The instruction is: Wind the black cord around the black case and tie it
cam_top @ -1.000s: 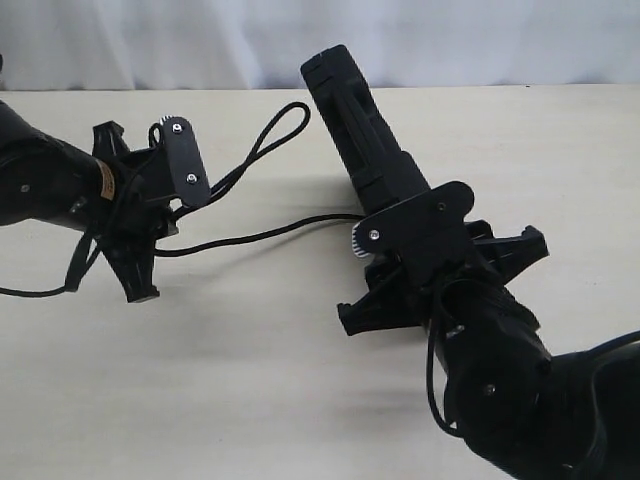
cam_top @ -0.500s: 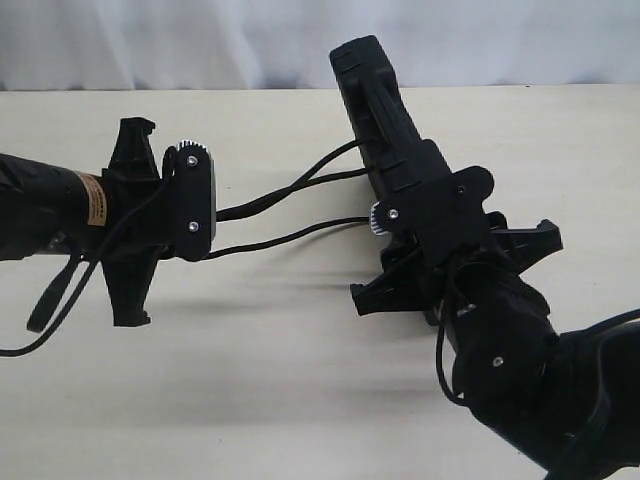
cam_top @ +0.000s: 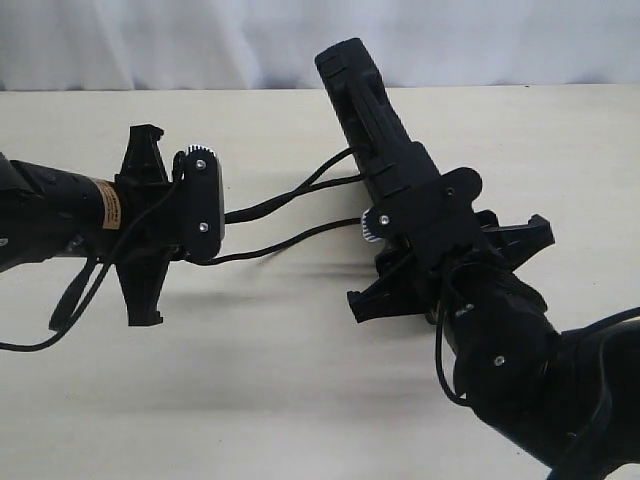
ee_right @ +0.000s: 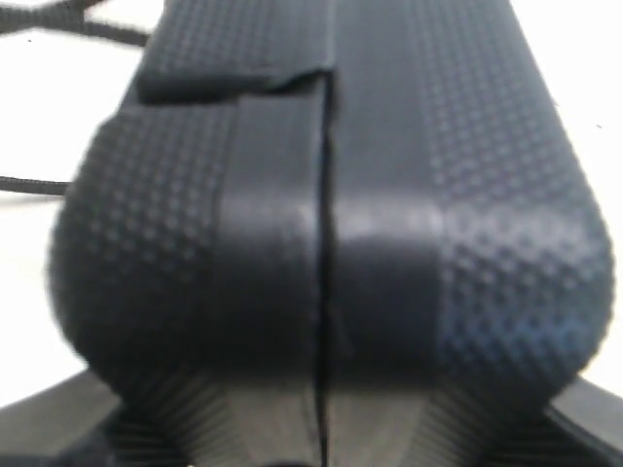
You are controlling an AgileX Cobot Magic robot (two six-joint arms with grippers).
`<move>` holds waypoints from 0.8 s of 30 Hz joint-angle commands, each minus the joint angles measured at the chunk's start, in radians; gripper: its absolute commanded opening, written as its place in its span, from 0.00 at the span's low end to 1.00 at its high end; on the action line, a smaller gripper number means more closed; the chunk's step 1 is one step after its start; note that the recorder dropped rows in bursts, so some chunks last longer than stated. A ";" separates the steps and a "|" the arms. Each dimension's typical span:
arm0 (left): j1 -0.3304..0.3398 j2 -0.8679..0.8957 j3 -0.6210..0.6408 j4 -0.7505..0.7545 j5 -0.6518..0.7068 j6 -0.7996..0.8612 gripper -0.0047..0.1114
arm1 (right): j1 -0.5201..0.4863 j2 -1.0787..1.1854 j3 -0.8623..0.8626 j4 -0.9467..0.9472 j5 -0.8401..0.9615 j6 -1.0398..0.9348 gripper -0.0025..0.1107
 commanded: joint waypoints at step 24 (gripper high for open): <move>-0.044 0.038 -0.081 -0.156 -0.095 -0.042 0.04 | -0.001 0.005 0.006 0.014 -0.238 -0.071 0.06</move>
